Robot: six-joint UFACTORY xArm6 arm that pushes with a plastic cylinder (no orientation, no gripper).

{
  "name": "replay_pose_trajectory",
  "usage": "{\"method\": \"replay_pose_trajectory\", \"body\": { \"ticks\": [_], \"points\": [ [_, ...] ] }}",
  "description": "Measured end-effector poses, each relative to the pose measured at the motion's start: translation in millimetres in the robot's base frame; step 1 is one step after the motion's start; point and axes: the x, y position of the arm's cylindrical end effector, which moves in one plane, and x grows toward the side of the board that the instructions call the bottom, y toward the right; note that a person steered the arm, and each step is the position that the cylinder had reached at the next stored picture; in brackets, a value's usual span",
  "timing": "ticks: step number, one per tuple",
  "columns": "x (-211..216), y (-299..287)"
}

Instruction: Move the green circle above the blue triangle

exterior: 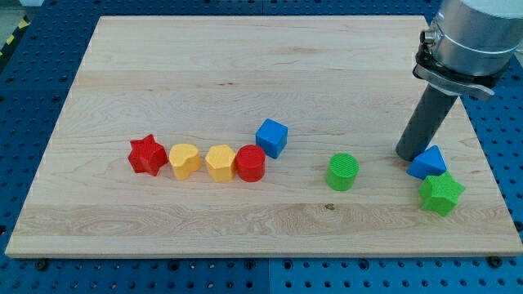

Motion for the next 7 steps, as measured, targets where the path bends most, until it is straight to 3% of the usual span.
{"method": "replay_pose_trajectory", "body": {
  "ticks": [4, 7],
  "points": [
    [-4, -127],
    [41, -129]
  ]
}}
